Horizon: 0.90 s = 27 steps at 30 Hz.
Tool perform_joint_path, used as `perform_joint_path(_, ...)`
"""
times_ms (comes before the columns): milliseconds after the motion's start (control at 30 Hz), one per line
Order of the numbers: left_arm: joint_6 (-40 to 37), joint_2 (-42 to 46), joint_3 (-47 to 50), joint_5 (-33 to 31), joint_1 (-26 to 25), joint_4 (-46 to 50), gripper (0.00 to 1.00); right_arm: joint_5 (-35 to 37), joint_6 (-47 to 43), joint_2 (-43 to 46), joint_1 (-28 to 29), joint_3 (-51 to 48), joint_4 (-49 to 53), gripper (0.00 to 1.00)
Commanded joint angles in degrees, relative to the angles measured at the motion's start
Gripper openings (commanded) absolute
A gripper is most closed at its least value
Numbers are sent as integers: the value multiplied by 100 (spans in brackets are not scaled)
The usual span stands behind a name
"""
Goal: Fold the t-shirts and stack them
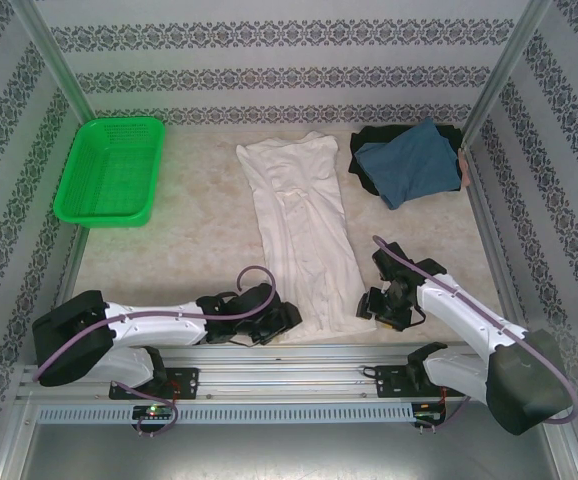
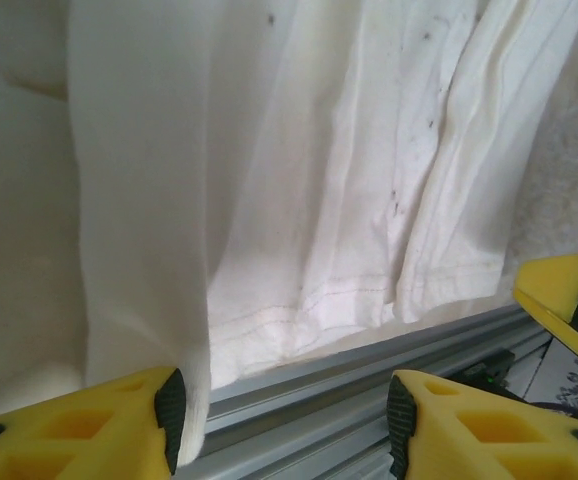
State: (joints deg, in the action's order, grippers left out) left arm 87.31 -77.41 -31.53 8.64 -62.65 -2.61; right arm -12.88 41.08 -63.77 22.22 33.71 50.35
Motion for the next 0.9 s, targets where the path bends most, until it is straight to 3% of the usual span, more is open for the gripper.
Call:
perform_joint_path(0,366,16,247,-7,-107,-251,55,-65,-149,-56,-26,-7,25,56)
perform_joint_path(367,367,405,340,-204,-168,803,49,62,-61,-377,304,166,-69,51)
perform_joint_path(633,-6,-387,-121,-67,-168,947,46,148,-65,-741,436,337,-102,46)
perform_joint_path(867,-117,-637,-316,-205,-160,982,36,193,78,-961,564,231,-342,41)
